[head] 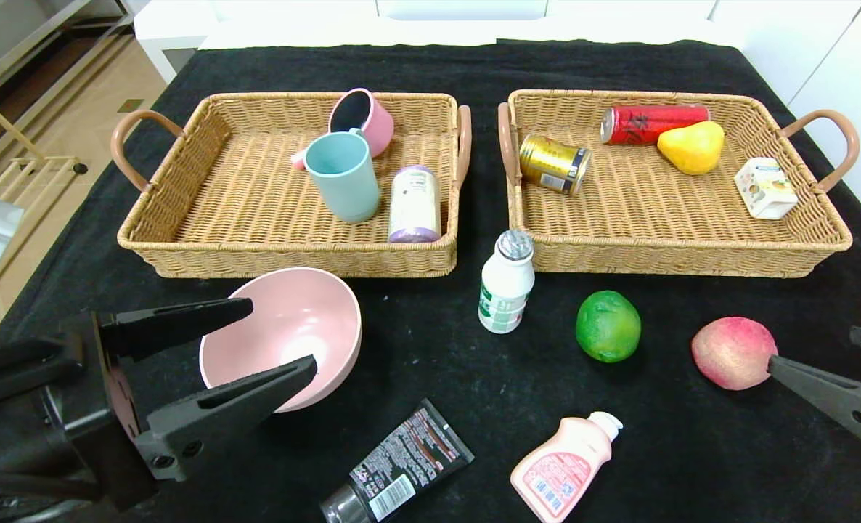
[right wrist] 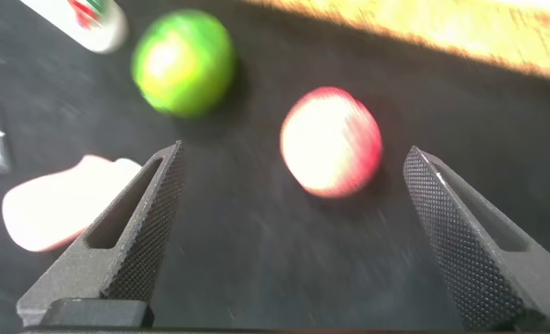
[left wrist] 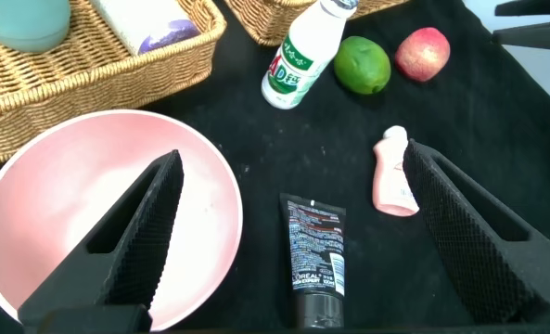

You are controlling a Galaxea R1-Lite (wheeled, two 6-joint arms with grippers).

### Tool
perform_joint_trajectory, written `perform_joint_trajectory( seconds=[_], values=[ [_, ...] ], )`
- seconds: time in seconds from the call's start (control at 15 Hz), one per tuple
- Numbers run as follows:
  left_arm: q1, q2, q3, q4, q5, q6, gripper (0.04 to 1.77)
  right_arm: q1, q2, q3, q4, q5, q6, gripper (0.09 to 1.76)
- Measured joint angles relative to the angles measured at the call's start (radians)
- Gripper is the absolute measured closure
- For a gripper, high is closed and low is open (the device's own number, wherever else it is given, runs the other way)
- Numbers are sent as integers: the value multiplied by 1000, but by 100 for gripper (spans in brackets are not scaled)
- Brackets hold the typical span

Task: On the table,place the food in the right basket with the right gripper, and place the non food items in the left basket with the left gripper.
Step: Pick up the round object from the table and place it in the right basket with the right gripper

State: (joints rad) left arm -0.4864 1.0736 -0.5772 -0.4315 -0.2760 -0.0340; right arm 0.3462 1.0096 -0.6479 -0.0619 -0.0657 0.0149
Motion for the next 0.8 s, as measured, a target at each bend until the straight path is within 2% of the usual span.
perform_joint_trajectory(
  seconds=[0.33, 0.6, 0.8],
  values=[
    [-14, -10, 3, 1, 1, -1, 9, -15, 54, -195, 307, -105, 143, 14],
    [-17, -13, 2, -1, 1, -2, 9, -13, 184, -326, 421, -123, 291, 14],
    [-18, -16, 0, 0, 0, -4, 9, -2, 281, -394, 465, -125, 344, 14]
  ],
)
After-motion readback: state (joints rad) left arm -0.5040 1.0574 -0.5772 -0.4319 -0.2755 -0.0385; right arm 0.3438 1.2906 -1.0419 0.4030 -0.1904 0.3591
